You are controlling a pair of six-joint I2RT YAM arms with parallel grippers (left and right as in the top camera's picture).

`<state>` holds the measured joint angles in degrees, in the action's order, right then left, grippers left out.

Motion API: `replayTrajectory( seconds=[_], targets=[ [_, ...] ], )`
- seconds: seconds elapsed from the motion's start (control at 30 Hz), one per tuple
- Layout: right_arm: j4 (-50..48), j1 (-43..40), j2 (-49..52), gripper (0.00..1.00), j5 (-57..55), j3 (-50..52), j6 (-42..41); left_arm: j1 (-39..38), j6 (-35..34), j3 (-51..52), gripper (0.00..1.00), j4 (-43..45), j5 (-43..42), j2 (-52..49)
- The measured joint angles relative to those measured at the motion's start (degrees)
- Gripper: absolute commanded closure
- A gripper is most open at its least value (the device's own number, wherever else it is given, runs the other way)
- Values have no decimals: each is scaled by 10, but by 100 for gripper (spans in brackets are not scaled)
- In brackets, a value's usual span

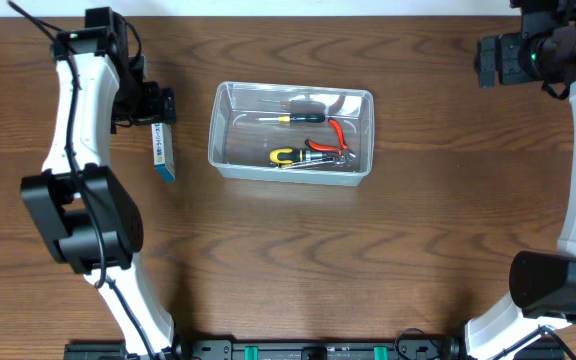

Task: Pack container
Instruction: 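Raise the right arm away and move the left gripper to the teal box, then lower the left gripper and grasp the top of the teal box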

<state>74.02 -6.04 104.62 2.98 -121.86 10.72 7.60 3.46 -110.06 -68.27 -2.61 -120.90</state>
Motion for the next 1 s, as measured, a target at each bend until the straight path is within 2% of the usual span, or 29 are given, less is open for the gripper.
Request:
replayTrajectory(
  seconds=[0.43, 0.83, 1.0],
  targets=[
    [-1, 0, 0, 1, 1, 0, 0, 0, 3, 39, 2, 81, -4, -63],
    [-2, 0, 0, 1, 1, 0, 0, 0, 10, 141, 2, 177, -8, -67],
    [-2, 0, 0, 1, 1, 0, 0, 0, 11, 148, 2, 190, -9, -64]
  ],
)
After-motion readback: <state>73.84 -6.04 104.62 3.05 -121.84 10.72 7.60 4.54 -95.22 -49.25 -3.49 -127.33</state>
